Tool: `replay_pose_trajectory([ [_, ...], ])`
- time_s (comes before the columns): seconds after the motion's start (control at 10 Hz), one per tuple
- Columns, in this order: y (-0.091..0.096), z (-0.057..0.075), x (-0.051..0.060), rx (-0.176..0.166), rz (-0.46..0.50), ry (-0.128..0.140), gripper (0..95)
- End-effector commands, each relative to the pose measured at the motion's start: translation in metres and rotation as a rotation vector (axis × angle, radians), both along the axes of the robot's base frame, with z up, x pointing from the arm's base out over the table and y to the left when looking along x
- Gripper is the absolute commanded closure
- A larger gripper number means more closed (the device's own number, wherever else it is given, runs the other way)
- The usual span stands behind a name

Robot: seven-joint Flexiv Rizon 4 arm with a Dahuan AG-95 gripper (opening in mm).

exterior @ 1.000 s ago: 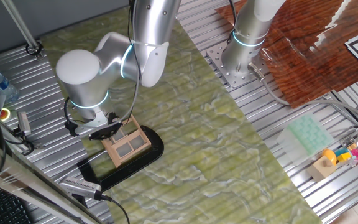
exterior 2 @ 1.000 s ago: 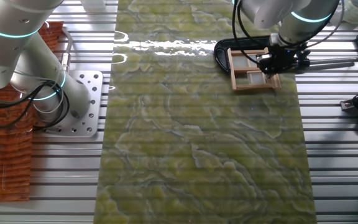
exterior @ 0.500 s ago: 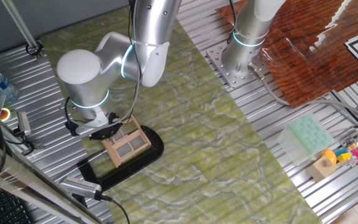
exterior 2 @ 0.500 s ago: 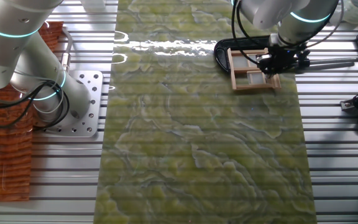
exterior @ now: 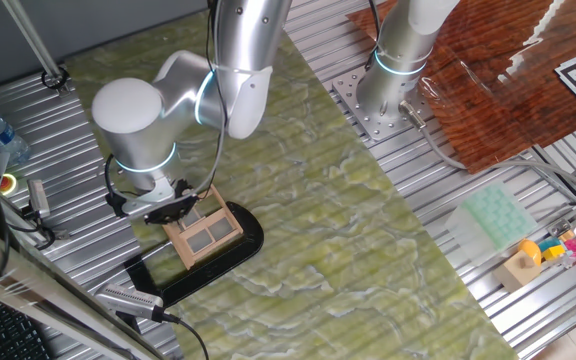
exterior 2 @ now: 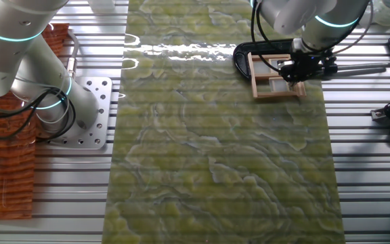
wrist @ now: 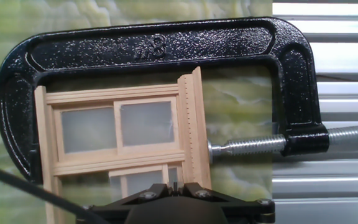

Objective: Close a sliding window

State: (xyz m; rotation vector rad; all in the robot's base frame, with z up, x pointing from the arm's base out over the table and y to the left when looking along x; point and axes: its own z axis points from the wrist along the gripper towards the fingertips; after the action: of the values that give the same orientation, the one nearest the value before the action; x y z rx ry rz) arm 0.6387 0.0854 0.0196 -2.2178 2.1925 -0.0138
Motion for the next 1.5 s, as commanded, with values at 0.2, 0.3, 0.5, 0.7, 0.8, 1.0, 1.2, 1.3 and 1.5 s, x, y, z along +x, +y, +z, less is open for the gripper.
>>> replay_pose_trajectory([
  [0.2,0.000,0.000,0.000,0.001,-0.003,0.001,95.0],
  [0.3,0.000,0.000,0.000,0.002,0.001,0.002,95.0],
  [0.5,-0.001,-0.001,-0.002,0.005,0.001,0.002,95.0],
  [0.7,-0.002,-0.002,-0.004,0.019,0.002,0.003,95.0],
  [0.8,-0.002,-0.002,-0.004,0.023,0.005,0.004,95.0],
  [1.0,-0.002,-0.003,-0.004,0.022,0.000,0.010,95.0],
  [1.2,-0.001,-0.003,-0.008,0.019,-0.011,0.030,95.0],
  [1.3,0.000,-0.001,-0.009,0.013,-0.011,0.030,95.0],
  [1.5,0.000,-0.002,-0.012,0.012,-0.013,0.051,95.0],
])
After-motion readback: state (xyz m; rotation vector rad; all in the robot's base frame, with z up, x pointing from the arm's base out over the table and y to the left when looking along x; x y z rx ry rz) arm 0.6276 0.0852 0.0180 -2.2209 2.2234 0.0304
